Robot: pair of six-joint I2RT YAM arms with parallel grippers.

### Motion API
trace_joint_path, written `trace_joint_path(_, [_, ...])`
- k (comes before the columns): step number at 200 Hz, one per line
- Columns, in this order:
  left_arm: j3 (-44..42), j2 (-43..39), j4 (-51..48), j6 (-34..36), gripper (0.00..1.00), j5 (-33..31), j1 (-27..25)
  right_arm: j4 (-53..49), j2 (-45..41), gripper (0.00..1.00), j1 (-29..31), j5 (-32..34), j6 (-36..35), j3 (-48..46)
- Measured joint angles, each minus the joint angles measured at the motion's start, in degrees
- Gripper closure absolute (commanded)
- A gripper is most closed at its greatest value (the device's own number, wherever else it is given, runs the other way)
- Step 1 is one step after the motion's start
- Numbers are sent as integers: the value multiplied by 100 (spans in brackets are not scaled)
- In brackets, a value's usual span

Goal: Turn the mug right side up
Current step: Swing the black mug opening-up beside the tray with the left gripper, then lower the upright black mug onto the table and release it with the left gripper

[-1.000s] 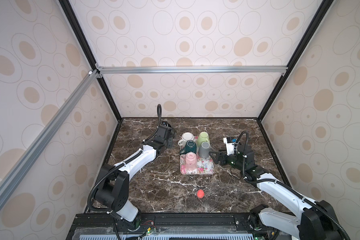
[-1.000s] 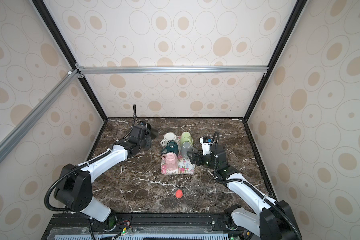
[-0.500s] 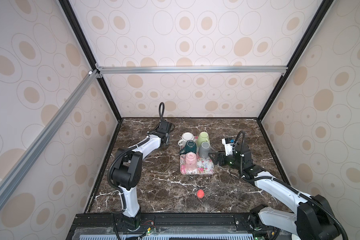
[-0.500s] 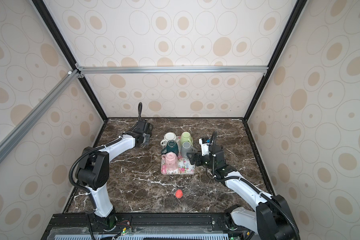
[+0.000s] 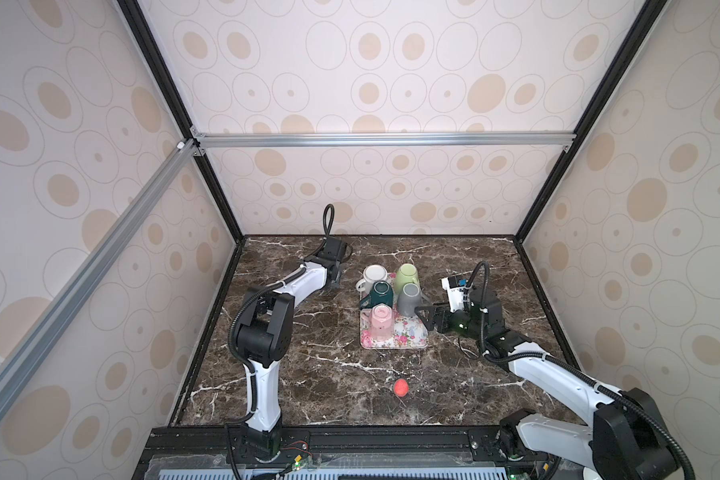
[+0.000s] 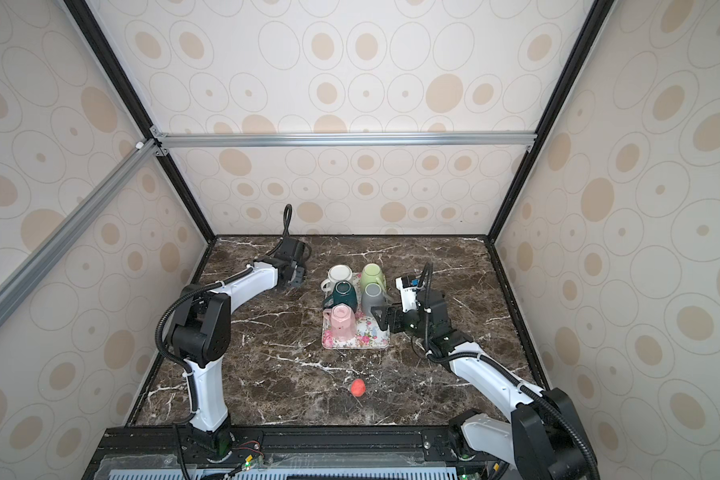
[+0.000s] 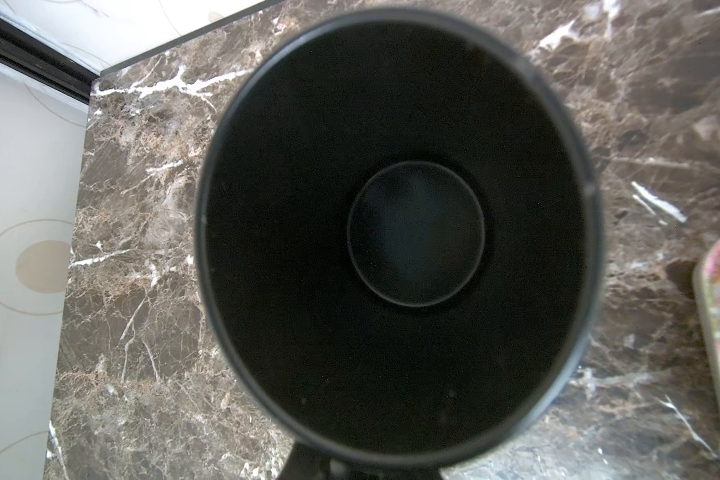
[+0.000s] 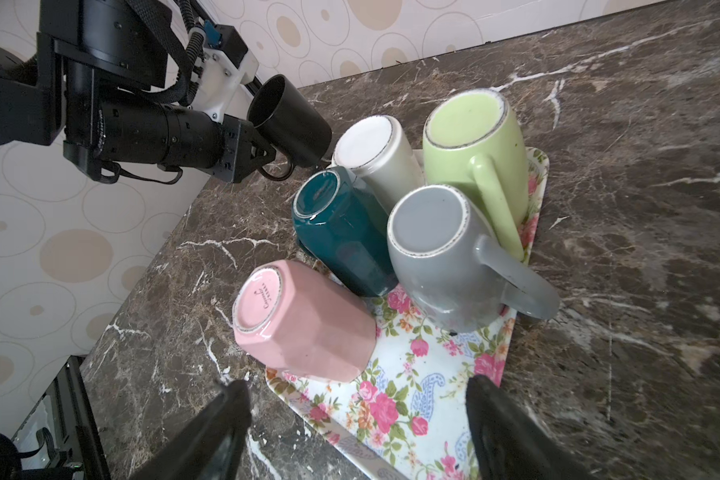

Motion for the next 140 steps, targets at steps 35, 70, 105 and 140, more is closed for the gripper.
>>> trace_joint_path(35, [0,50,-109,0,100,24,0,-2,0,16,0,-76,24,2])
trace_joint_path(70, [0,120,-203,-2,100,83,0,-7,0,16,0,-101,31,2])
trace_joint_path(105, [2,120,-225,-20,64,136,0,-9,-20,16,0,-83,33,2])
trace_joint_path(140, [114,111,-149,-81,39,87,-2,-50,-116,16,0,26,33,2])
